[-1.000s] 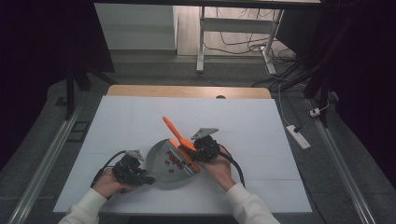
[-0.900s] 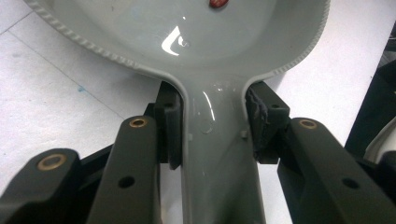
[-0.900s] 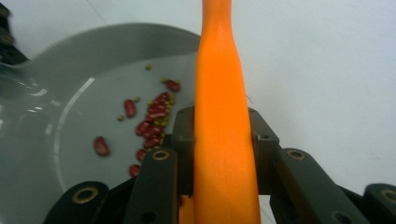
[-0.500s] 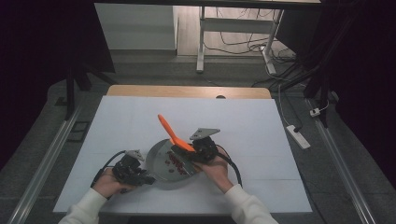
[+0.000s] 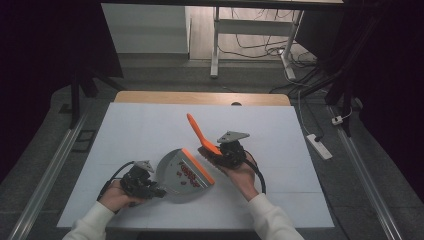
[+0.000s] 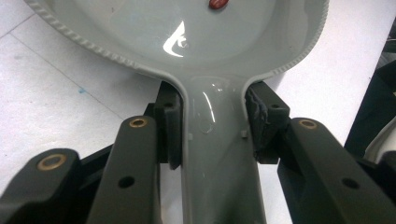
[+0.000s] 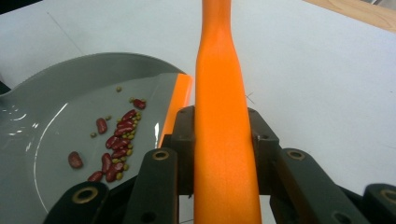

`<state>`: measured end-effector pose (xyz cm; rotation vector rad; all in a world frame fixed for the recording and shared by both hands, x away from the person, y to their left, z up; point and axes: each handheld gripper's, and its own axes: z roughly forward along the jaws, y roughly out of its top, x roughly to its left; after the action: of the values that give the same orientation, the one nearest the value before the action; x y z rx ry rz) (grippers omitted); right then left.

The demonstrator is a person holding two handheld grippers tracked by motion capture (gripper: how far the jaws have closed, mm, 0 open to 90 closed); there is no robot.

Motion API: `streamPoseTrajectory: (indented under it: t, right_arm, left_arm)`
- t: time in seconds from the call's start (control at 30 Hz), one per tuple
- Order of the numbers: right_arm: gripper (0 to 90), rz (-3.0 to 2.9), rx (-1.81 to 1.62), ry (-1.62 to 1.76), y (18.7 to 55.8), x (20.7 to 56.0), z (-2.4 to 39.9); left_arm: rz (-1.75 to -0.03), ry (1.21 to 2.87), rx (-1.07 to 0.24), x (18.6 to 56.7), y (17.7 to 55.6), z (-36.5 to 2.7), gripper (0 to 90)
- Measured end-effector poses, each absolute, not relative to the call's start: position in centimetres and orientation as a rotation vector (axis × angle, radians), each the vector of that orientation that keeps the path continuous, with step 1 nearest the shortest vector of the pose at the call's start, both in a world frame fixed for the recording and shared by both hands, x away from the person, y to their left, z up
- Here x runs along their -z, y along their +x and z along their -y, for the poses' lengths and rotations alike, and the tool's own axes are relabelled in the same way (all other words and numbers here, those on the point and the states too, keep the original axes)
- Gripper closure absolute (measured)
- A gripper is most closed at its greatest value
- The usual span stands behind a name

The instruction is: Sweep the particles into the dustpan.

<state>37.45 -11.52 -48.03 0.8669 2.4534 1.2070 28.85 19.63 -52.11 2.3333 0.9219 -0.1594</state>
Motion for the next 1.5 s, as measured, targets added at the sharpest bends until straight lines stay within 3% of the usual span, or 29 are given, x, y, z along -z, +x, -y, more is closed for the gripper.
streamPoseTrajectory:
  t: [1.5]
  right_arm:
    - [70.0,-2.443,-1.204,0.856,37.1,46.7,15.1]
  left_arm:
    - [-1.217,2.023,-0.012,51.2,28.8,-22.0,61.8]
